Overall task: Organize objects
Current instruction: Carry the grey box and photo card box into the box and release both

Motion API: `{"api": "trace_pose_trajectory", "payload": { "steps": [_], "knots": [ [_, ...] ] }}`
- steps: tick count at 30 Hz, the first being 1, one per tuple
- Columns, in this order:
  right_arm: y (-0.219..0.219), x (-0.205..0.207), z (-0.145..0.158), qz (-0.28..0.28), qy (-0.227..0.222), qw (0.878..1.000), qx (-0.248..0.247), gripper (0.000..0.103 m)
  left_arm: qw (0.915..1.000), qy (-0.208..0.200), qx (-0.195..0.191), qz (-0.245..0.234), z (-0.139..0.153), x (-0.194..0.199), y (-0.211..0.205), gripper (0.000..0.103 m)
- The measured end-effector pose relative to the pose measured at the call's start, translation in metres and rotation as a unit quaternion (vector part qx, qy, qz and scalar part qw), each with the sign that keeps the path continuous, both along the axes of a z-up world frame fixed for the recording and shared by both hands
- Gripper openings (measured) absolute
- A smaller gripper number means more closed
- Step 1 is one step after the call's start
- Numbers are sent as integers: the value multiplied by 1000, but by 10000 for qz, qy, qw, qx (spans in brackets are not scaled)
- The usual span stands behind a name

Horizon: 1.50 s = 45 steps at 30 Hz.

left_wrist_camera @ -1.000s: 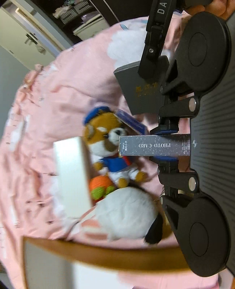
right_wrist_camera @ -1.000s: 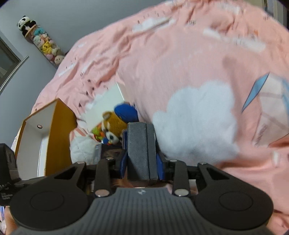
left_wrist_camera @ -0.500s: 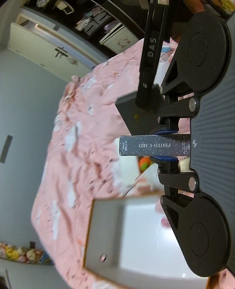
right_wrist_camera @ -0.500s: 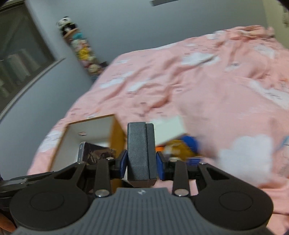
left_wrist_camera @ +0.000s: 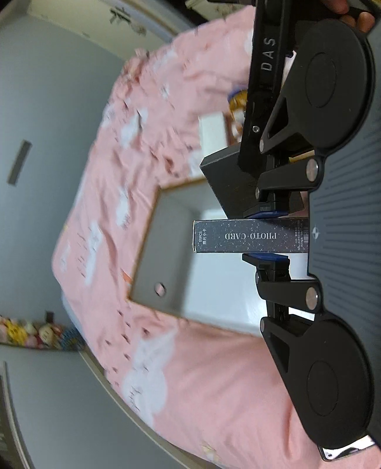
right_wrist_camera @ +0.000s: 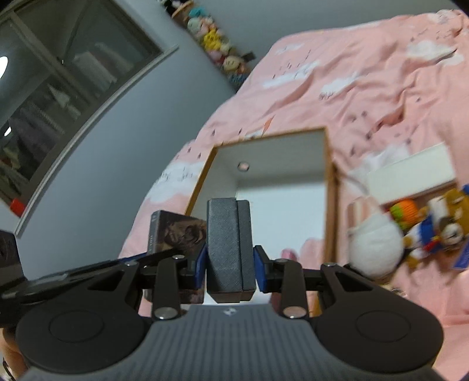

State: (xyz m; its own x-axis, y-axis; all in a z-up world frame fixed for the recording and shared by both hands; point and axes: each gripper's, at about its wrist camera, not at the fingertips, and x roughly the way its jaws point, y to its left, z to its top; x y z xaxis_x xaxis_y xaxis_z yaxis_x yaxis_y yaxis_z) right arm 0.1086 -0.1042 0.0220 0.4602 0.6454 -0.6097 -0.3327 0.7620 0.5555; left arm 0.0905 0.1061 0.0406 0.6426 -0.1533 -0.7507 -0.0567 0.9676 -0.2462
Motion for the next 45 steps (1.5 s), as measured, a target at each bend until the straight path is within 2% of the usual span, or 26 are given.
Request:
{"api": "trace_pose_trajectory", "payload": {
  "steps": [11,18,34,45],
  "knots": [
    [40,17,-52,25,662,9973,-306,35,9968,721,309,117,-44,34,7,25],
    [52,19,-69,-15,691,9943,-816,35,9941,998,422,87,-59,47,9,25],
    [39,29,-82,99,1433,9890,-355,37,9890,1460,209,65,-83,55,11,25],
    [35,28,-82,205,1564,9872,-220,39,9870,1600,151,67,-89,56,10,25]
  ]
}}
